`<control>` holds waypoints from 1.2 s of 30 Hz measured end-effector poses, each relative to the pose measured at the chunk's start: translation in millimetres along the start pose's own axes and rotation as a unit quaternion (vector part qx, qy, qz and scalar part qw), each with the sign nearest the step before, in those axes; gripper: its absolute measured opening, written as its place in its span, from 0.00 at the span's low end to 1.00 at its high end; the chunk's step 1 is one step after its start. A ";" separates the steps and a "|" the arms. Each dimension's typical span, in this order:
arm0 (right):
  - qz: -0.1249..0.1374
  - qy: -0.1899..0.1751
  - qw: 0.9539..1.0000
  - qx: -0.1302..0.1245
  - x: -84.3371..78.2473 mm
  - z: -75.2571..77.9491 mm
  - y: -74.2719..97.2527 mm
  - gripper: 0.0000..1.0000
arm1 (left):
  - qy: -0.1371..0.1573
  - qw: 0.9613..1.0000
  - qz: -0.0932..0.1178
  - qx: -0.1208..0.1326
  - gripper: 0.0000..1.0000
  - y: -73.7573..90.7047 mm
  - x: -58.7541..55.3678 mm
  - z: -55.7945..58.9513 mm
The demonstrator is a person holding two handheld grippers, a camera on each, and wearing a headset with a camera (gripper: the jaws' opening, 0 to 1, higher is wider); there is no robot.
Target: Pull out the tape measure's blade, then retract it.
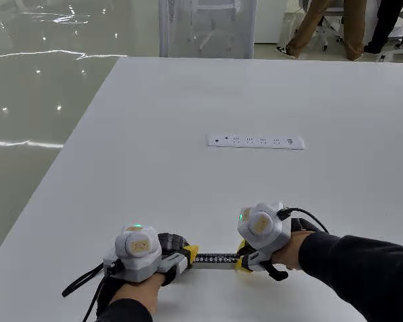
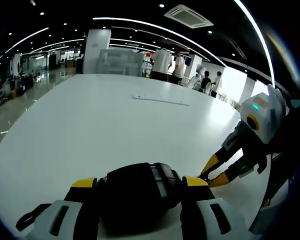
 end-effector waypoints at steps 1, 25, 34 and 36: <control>0.001 0.001 1.000 0.001 1.6 0.1 -0.8 0.12 | 0.000 1.000 0.000 0.000 0.62 0.1 -0.1 0.0; 0.013 -0.007 1.000 0.005 16.9 -4.3 -9.3 0.12 | 0.000 1.000 -0.001 -0.006 0.62 0.6 0.4 -0.5; 0.023 -0.012 1.000 0.008 24.6 -6.7 -13.8 0.12 | 0.000 1.000 -0.001 -0.007 0.62 -0.1 0.3 -1.0; 0.024 -0.011 1.000 0.009 25.7 -7.3 -14.0 0.12 | 0.000 1.000 -0.001 -0.008 0.62 -0.2 0.3 -0.9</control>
Point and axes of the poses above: the centre of the closed fingertips' face, and the gripper's own axes: y roughly backward along the fingers, z roughly to its right, x roughly out of its top, the point moved 1 cm from there along y, roughly backward along the fingers
